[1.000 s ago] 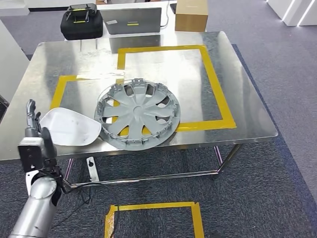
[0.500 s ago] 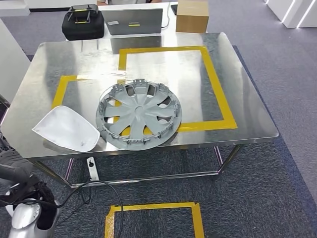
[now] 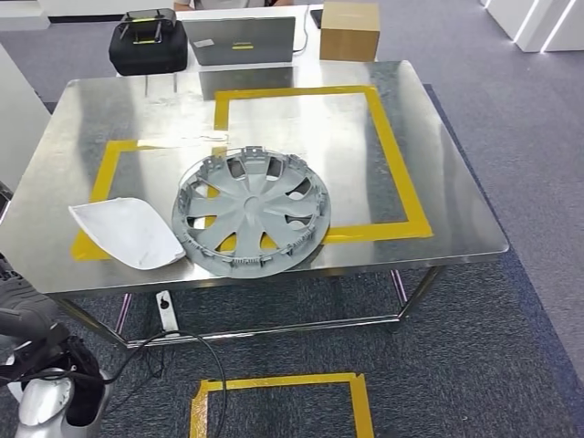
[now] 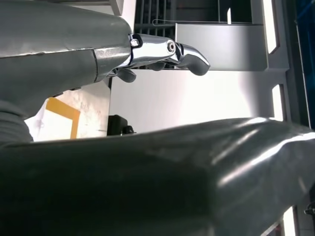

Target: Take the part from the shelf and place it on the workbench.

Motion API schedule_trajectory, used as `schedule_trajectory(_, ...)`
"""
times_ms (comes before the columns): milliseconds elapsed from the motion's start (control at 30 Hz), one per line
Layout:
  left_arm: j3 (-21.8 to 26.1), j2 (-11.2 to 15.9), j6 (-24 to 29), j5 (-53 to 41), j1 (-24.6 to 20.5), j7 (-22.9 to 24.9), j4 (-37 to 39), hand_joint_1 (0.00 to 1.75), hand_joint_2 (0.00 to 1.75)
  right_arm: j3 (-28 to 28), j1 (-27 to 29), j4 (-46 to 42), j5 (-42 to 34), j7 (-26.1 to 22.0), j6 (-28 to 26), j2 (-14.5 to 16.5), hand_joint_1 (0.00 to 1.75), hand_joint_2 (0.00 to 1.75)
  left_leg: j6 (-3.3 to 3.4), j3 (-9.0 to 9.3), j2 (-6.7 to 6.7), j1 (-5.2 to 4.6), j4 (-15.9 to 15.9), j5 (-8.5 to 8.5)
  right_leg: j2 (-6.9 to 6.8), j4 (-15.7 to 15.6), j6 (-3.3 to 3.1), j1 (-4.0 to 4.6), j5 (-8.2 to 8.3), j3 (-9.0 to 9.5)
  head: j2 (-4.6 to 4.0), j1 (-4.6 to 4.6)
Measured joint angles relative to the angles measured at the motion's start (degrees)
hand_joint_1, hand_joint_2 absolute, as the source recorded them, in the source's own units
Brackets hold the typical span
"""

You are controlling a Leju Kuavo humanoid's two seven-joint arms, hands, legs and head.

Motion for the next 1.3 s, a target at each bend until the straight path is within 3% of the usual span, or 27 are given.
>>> schedule_trajectory(67,-0.13,0.01,0.26,0.03,0.03,-0.07,0.0,0.0,0.0,0.0,0.01,0.0,0.08,0.0,-0.03,0.0,0.0,0.0,-0.71,-0.11,-0.2,-0.06,0.16,0.23,0.2,-0.11,-0.85,0.14,0.02,0.03,0.0,-0.02)
schedule_trajectory(133,-0.19,0.02,0.48,0.07,0.04,-0.11,0.0,0.0,0.0,-0.01,0.01,-0.01,0.16,-0.04,-0.08,0.0,0.0,0.0,-1.28,-0.52,0.68,-0.02,1.0,-0.67,-0.25,-0.25,-1.84,0.12,0.36,-0.26,0.0,-0.14)
schedule_trajectory(200,-0.31,0.02,0.62,0.12,-0.04,-0.13,0.01,0.0,0.0,-0.02,0.03,-0.02,0.26,-0.13,-0.1,0.01,0.0,0.0,-1.74,-2.16,2.37,0.02,5.54,-4.37,-0.92,-0.42,-2.73,0.14,0.88,-0.77,0.0,-0.45)
schedule_trajectory(267,-0.61,0.02,0.77,0.23,-0.11,-0.13,0.02,0.0,0.0,-0.02,0.12,-0.02,0.36,-0.18,-0.1,0.01,0.0,0.0,-2.04,-4.67,3.14,0.05,13.04,-8.82,-1.62,-0.39,-3.24,0.37,1.35,-1.54,0.0,-0.66)
schedule_trajectory(300,-0.78,0.03,0.91,0.34,-0.1,-0.13,0.03,0.0,0.0,-0.02,0.16,-0.02,0.4,-0.18,-0.1,0.01,0.0,0.0,-2.07,-5.24,3.2,0.06,15.63,-9.93,-1.96,-0.37,-3.36,0.48,1.63,-1.97,0.0,-0.65)
schedule_trajectory(333,-0.91,0.04,1.1,0.45,-0.1,-0.13,0.03,0.0,0.0,-0.02,0.16,-0.02,0.43,-0.16,-0.1,0.01,0.0,0.0,-2.02,-4.85,3.21,0.05,16.29,-9.92,-2.23,-0.36,-3.42,0.59,1.93,-2.38,0.0,-0.66)
schedule_trajectory(367,-1.0,0.05,1.31,0.55,-0.11,-0.14,0.04,0.0,0.0,-0.02,0.14,-0.02,0.46,-0.11,-0.1,0.01,0.0,0.0,-1.85,-3.27,3.22,0.03,14.56,-8.85,-2.43,-0.35,-3.41,0.69,2.23,-2.74,0.0,-0.66)
schedule_trajectory(467,-1.16,0.14,1.83,0.67,-0.29,-0.27,0.04,0.0,0.0,-0.02,0.08,-0.01,0.55,0.14,-0.1,0.07,0.0,0.0,-0.91,4.49,3.51,-0.27,2.33,-4.91,-2.7,-0.35,-3.1,0.95,3.1,-3.41,0.0,-0.62)
schedule_trajectory(533,-1.32,0.19,2.11,0.62,-0.47,-0.51,0.05,0.0,0.0,-0.02,0.03,-0.01,0.57,0.29,-0.12,0.15,0.0,0.0,-0.56,6.41,3.75,-0.66,-1.42,-4.38,-2.86,-0.39,-2.58,0.98,3.78,-3.65,0.0,-0.65)
schedule_trajectory(633,-1.53,0.22,2.49,0.5,-0.56,-0.82,0.14,0.0,0.0,-0.01,0.06,-0.01,0.62,0.57,-0.11,0.18,0.0,0.0,0.11,5.72,3.8,-0.71,-1.98,-3.2,-2.76,-0.42,-1.52,0.82,4.15,-4.1,0.0,-0.75)
schedule_trajectory(700,-1.69,0.23,2.63,0.41,-0.65,-0.92,0.21,0.0,0.0,0.0,0.14,-0.01,0.65,0.77,-0.1,0.18,0.0,0.0,0.89,4.67,3.88,-0.42,-2.45,-1.85,-2.18,2.68,-0.99,0.8,0.78,-5.71,0.0,-0.66)
schedule_trajectory(767,-1.86,0.24,2.69,0.36,-0.62,-0.97,0.36,0.0,0.0,0.0,0.15,-0.01,0.69,0.86,-0.1,0.18,0.0,0.0,1.26,3.08,3.9,-0.39,-2.38,-0.65,-1.67,9.96,-0.7,0.77,-4.47,-8.17,0.0,-0.57)
schedule_trajectory(800,-1.92,0.24,2.71,0.34,-0.56,-0.97,0.48,0.0,0.0,0.0,0.15,-0.01,0.73,0.89,-0.1,0.18,0.0,0.0,1.26,2.25,3.89,-0.43,-2.29,-0.09,-1.59,13.39,-0.6,0.76,-6.02,-8.96,0.0,-0.56)
schedule_trajectory(833,-1.95,0.25,2.72,0.33,-0.52,-0.98,0.59,0.0,0.0,0.0,0.15,0.0,0.77,0.92,-0.1,0.18,0.0,0.0,1.22,1.47,3.89,-0.46,-2.18,0.44,-1.56,15.28,-0.53,0.77,-6.33,-8.93,0.0,-0.57)
schedule_trajectory(867,-1.96,0.26,2.74,0.33,-0.5,-0.98,0.7,0.0,0.0,0.0,0.15,0.01,0.81,0.97,-0.09,0.18,0.0,0.0,1.12,0.74,3.88,-0.47,-2.04,0.91,-1.56,15.06,-0.5,0.76,-5.53,-7.86,0.0,-0.56)
schedule_trajectory(900,-1.97,0.27,2.78,0.33,-0.48,-0.98,0.8,0.0,0.0,0.0,0.14,0.01,0.86,1.07,-0.09,0.18,0.0,0.0,0.96,0.08,3.86,-0.46,-1.87,1.32,-1.55,12.5,-0.52,0.75,-3.97,-5.61,0.0,-0.56)
schedule_trajectory(933,-1.97,0.28,2.81,0.32,-0.48,-0.98,0.89,0.0,0.0,0.0,0.12,0.0,0.91,1.17,-0.09,0.18,0.0,0.0,0.75,-0.47,3.84,-0.43,-1.65,1.69,-1.47,8.29,-0.58,0.71,-2.56,-2.52,0.0,-0.55)
schedule_trajectory(1000,-1.99,0.31,2.92,0.3,-0.51,-0.99,1.02,0.0,0.0,0.0,0.04,-0.01,1.02,1.46,-0.08,0.18,0.0,0.0,0.16,-1.34,3.77,-0.57,-1.21,2.36,-1.16,0.18,-0.87,0.77,-1.66,3.11,0.0,-0.5)
schedule_trajectory(1067,-2.07,0.34,3.01,0.22,-0.56,-1.0,1.14,0.0,0.0,0.0,0.07,0.0,1.1,1.7,-0.07,0.18,0.0,0.0,-0.46,-1.72,3.73,-0.66,-0.97,3.08,-0.9,-2.54,-1.33,0.96,-2.06,4.44,0.0,-0.4)
schedule_trajectory(1133,-2.17,0.36,3.11,0.16,-0.56,-1.0,1.25,0.0,0.0,0.0,0.18,0.01,1.15,1.85,-0.05,0.19,0.0,0.0,-1.09,-1.88,3.69,-0.51,-0.83,3.41,-1.06,-2.48,-2.22,0.99,-1.51,3.46,0.0,-0.33)
schedule_trajectory(1167,-2.21,0.4,3.17,0.15,-0.54,-1.0,1.3,0.0,0.0,0.0,0.17,0.01,1.16,1.89,-0.04,0.2,0.0,0.0,-1.41,-2.22,3.69,-0.42,-0.19,2.44,-1.25,-2.49,-2.8,0.96,-1.06,3.06,0.0,-0.36)
schedule_trajectory(1200,-2.24,0.46,3.23,0.15,-0.54,-1.0,1.34,0.0,0.0,0.0,0.16,0.01,1.17,1.91,-0.04,0.21,0.0,0.0,-1.72,-2.83,3.7,-0.33,1.49,0.44,-1.45,-2.56,-3.33,0.91,-0.52,2.62,0.0,-0.42)
schedule_trajectory(1300,-2.37,0.62,3.42,0.16,-0.54,-1.0,1.54,0.0,0.0,0.0,0.14,0.01,1.26,1.93,-0.03,0.2,0.0,0.0,-2.37,-5.53,3.75,-0.19,11.88,-7.53,-1.88,-2.38,-3.98,1.06,1.24,0.89,0.0,-0.52)
